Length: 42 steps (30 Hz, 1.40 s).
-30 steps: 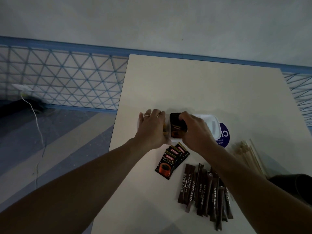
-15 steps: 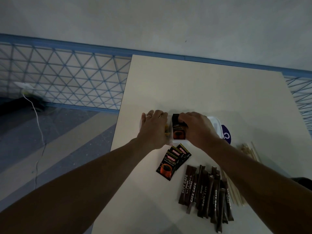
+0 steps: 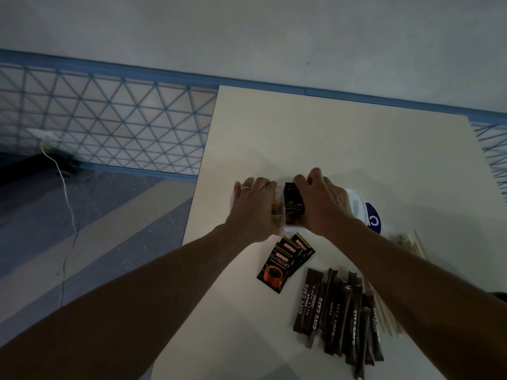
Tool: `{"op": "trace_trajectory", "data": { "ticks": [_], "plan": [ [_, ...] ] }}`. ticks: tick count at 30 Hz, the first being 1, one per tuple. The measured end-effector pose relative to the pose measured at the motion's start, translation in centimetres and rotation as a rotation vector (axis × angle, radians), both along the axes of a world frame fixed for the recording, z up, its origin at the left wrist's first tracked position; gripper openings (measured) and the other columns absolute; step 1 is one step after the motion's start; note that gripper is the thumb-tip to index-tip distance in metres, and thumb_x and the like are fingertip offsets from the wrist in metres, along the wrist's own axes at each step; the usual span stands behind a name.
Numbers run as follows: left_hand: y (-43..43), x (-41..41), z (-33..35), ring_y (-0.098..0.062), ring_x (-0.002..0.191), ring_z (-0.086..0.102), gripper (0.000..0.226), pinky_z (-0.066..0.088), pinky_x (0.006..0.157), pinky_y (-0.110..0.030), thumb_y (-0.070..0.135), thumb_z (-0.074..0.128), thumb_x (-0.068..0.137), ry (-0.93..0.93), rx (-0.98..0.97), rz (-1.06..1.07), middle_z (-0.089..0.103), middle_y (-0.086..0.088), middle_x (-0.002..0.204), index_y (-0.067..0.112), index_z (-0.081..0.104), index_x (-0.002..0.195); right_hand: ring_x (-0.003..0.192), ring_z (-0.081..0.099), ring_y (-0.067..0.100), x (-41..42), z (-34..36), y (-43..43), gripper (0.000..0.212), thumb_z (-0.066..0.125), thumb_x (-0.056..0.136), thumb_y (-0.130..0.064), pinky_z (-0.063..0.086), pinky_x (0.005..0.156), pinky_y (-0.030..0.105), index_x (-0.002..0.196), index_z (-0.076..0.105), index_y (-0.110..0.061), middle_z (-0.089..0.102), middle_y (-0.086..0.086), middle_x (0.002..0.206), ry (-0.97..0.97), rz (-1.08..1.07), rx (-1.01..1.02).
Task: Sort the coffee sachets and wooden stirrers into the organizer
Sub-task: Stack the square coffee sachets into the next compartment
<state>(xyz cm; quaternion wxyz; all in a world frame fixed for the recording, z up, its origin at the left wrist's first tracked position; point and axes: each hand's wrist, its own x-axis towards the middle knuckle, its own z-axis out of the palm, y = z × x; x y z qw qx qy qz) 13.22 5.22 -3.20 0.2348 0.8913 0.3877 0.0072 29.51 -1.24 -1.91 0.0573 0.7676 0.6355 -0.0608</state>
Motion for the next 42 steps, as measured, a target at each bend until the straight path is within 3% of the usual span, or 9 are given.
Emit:
{"op": "trace_trajectory", "data": {
  "ticks": [10, 18, 21, 24, 27, 31, 35, 38, 42],
  "plan": [
    [-0.1, 0.1, 0.1, -0.027, 0.138, 0.03, 0.099, 0.013, 0.117, -0.051, 0.054, 0.082, 0.062, 0.003, -0.012, 0.015, 0.039, -0.001, 0.144, 0.017, 0.037, 0.142, 0.095, 0.058, 0.022, 0.3, -0.6, -0.1, 0.075, 0.084, 0.068, -0.039, 0.054, 0.068, 0.036, 0.129, 0.044, -0.022, 0.046, 0.007, 0.116, 0.029, 0.005, 0.041],
    [0.3, -0.3, 0.5, -0.027, 0.139, 0.029, 0.109, 0.018, 0.117, -0.052, 0.054, 0.085, 0.058, 0.004, -0.06, -0.006, 0.039, -0.004, 0.147, 0.016, 0.033, 0.146, 0.109, 0.058, 0.023, 0.5, 0.7, -1.1, 0.081, 0.084, 0.072, -0.043, 0.047, 0.071, 0.032, 0.139, 0.041, -0.026, 0.046, 0.005, 0.128, 0.126, -0.033, 0.087],
    [0.1, -0.6, 1.5, -0.028, 0.138, 0.03, 0.108, 0.023, 0.115, -0.05, 0.046, 0.086, 0.062, -0.092, -0.115, 0.024, 0.039, -0.006, 0.149, 0.014, 0.03, 0.149, 0.11, 0.058, 0.022, 0.6, 1.7, -2.0, 0.074, 0.081, 0.076, -0.043, 0.049, 0.072, 0.033, 0.138, 0.044, -0.027, 0.047, 0.004, 0.13, 0.154, -0.067, 0.145],
    [-0.4, -1.0, 2.4, -0.025, 0.129, 0.04, 0.092, 0.037, 0.105, -0.039, 0.037, 0.086, 0.066, -0.29, -0.126, 0.093, 0.048, -0.005, 0.139, 0.014, 0.042, 0.143, 0.1, 0.063, 0.019, 0.3, 2.6, -3.5, 0.049, 0.073, 0.085, -0.036, 0.054, 0.071, 0.034, 0.129, 0.056, -0.025, 0.057, 0.001, 0.123, 0.226, -0.1, 0.245],
    [-1.5, -1.3, 3.1, -0.018, 0.113, 0.054, 0.065, 0.043, 0.09, -0.027, 0.031, 0.085, 0.071, -0.437, -0.065, 0.169, 0.062, -0.002, 0.123, 0.015, 0.058, 0.128, 0.083, 0.066, 0.014, -0.6, 3.0, -5.4, 0.015, 0.064, 0.091, -0.027, 0.054, 0.066, 0.03, 0.104, 0.07, -0.021, 0.069, -0.005, 0.099, 0.306, -0.106, 0.319],
    [-3.7, -1.7, 3.8, 0.002, 0.076, 0.061, 0.022, 0.045, 0.069, -0.008, 0.019, 0.079, 0.078, -0.571, -0.143, 0.206, 0.068, 0.008, 0.086, 0.013, 0.068, 0.097, 0.076, 0.063, 0.007, -1.5, 2.0, -7.9, 0.012, 0.062, 0.093, -0.023, 0.053, 0.065, 0.025, 0.095, 0.072, -0.02, 0.07, -0.008, 0.091, 0.387, -0.117, 0.215],
    [-6.3, -2.7, 3.2, 0.01, 0.071, 0.059, 0.01, 0.045, 0.067, -0.004, 0.019, 0.075, 0.083, -0.535, -0.2, 0.182, 0.063, 0.016, 0.076, 0.017, 0.069, 0.091, 0.076, 0.061, 0.008, -2.2, 0.4, -9.8, 0.015, 0.065, 0.092, -0.023, 0.049, 0.064, 0.02, 0.104, 0.071, -0.017, 0.07, -0.003, 0.097, 0.434, -0.165, 0.123],
    [-7.8, -3.7, 1.6, 0.002, 0.075, 0.063, 0.013, 0.05, 0.069, -0.01, 0.02, 0.075, 0.084, -0.46, -0.235, 0.187, 0.063, 0.017, 0.08, 0.019, 0.068, 0.095, 0.078, 0.057, 0.011, -2.8, -0.4, -10.5, 0.025, 0.066, 0.092, -0.023, 0.036, 0.061, 0.016, 0.113, 0.069, -0.012, 0.069, 0.003, 0.106, 0.448, -0.226, 0.087],
    [-9.2, -4.7, -1.0, -0.011, 0.085, 0.063, 0.029, 0.054, 0.075, -0.022, 0.023, 0.075, 0.082, -0.229, -0.229, 0.237, 0.067, 0.002, 0.099, 0.014, 0.062, 0.107, 0.11, 0.059, 0.021, -3.5, -1.1, -10.6, 0.045, 0.064, 0.093, -0.025, 0.043, 0.083, 0.024, 0.134, 0.058, -0.009, 0.061, 0.008, 0.129, 0.469, -0.335, 0.04]
  ]
}}
